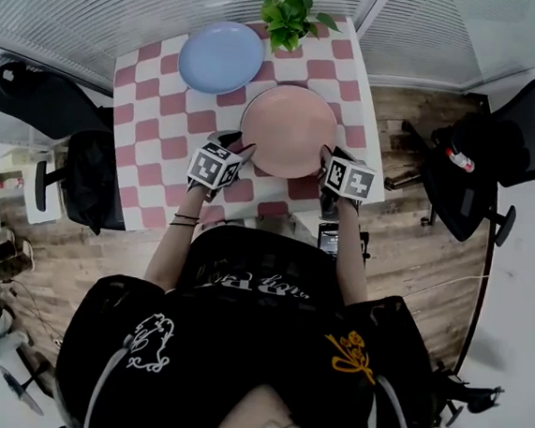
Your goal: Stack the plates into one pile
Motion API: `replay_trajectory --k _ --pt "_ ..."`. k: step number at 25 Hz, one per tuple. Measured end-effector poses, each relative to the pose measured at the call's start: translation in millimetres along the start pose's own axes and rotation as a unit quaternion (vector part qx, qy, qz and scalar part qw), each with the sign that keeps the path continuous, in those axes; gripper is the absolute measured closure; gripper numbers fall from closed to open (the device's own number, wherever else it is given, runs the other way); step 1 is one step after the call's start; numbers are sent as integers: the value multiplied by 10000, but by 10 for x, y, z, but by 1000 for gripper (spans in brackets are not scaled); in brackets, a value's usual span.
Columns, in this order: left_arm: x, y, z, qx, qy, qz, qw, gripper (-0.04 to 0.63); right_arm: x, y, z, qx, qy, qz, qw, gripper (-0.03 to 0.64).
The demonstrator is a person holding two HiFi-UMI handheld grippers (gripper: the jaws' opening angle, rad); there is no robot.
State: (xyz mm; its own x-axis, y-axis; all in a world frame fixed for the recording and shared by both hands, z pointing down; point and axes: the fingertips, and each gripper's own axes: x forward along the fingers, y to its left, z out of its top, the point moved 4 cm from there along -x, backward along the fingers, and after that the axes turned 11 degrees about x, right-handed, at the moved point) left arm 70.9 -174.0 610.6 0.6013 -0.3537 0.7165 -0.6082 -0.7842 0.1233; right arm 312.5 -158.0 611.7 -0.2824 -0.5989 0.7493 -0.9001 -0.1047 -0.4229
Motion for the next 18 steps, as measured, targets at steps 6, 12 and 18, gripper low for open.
replay_trajectory --k 6,12,18 --pt "-123 48 19 54 -176 39 9998 407 -83 153 124 -53 -221 203 9995 476" --pt "-386 312 -2 -57 -504 254 9984 407 -139 451 396 -238 -476 650 9965 476" --pt "-668 826 18 -22 -612 571 9965 407 46 945 738 -838 -433 1157 9888 476"
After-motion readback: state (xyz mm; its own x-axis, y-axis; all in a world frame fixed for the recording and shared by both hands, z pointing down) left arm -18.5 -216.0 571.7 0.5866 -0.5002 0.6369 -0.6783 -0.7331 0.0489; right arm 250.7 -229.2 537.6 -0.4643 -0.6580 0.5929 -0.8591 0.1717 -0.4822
